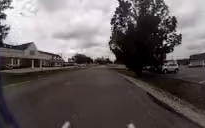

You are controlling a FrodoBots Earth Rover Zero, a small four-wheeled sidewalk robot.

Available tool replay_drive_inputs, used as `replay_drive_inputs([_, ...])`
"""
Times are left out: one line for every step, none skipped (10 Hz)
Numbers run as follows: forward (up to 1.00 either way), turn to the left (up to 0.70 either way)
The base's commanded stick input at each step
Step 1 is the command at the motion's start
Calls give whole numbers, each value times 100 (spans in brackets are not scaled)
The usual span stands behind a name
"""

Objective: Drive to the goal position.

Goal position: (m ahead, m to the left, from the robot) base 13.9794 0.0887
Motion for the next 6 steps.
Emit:
replay_drive_inputs([45,0])
replay_drive_inputs([45,0])
replay_drive_inputs([45,0])
replay_drive_inputs([45,0])
replay_drive_inputs([45,0])
replay_drive_inputs([45,0])
